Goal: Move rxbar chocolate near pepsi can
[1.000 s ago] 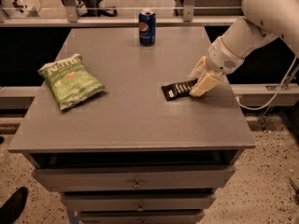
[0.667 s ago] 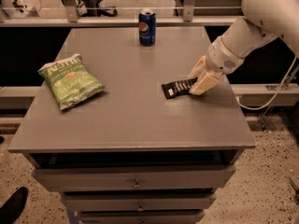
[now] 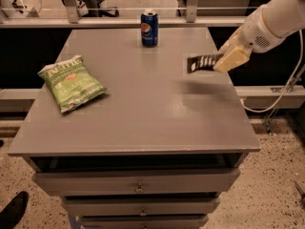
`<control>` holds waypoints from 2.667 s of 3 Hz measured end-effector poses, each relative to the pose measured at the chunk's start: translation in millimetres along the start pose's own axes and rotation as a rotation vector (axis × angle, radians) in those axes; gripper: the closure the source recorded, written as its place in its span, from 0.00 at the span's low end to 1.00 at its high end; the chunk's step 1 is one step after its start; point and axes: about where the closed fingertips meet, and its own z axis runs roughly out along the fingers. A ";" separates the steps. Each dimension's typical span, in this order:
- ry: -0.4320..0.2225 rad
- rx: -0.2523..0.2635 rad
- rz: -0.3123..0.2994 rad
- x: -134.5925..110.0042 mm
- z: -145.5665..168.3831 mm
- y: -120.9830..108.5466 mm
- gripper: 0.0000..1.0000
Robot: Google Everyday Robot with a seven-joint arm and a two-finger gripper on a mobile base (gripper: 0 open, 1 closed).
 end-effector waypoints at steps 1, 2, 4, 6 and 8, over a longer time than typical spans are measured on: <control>-0.024 0.037 0.016 -8.3 2.7 -10.1 1.00; -0.022 0.031 0.014 -7.8 3.4 -8.5 1.00; -0.093 0.060 0.099 -34.8 77.3 -35.7 1.00; -0.126 0.146 0.165 -60.6 135.8 -83.1 1.00; -0.122 0.194 0.202 -64.5 161.4 -114.8 0.83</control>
Offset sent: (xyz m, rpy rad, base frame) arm 0.0122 0.0031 0.0068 0.0233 -0.0380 -0.0315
